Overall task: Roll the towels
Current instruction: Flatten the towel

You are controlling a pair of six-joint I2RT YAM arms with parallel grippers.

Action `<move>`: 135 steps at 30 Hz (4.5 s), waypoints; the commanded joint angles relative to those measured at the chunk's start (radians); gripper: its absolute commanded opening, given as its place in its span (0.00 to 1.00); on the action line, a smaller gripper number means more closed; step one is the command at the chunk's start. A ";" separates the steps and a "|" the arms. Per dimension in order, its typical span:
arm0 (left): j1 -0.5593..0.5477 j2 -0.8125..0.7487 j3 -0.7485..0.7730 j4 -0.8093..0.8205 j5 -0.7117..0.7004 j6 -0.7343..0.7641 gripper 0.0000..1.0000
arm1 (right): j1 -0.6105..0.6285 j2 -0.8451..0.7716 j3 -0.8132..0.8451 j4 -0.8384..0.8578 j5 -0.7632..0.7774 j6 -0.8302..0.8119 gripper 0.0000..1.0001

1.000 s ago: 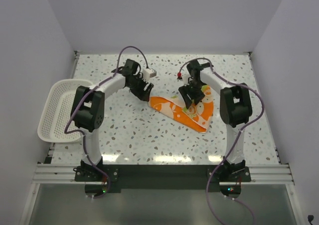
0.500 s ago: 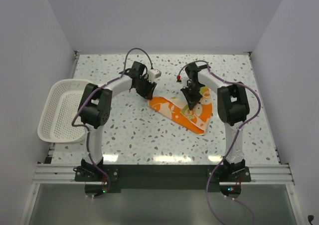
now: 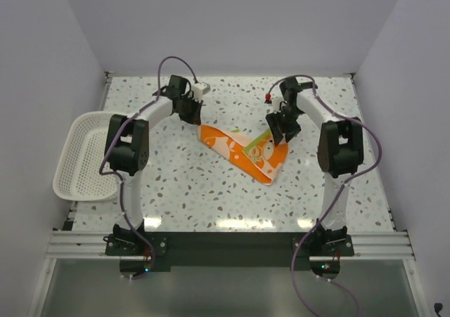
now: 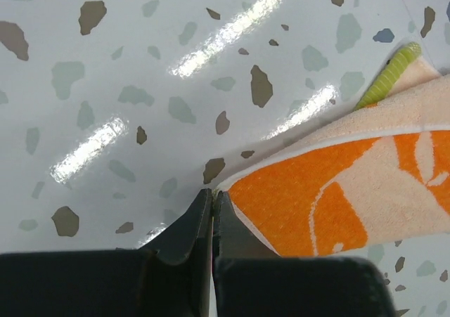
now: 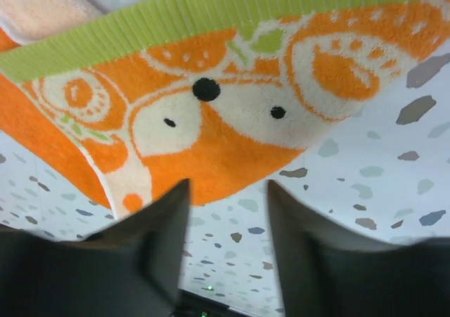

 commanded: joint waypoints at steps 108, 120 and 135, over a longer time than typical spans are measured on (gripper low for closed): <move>0.233 -0.070 0.169 -0.186 -0.008 0.116 0.00 | -0.059 0.110 0.294 0.234 -0.020 0.029 0.00; 0.241 -0.249 0.261 -0.180 0.000 0.239 0.00 | -0.149 -0.228 0.315 0.253 -0.095 0.044 0.00; 0.244 -0.919 -0.426 -0.091 0.044 0.363 0.00 | -0.160 -0.884 -0.305 0.314 0.024 -0.057 0.00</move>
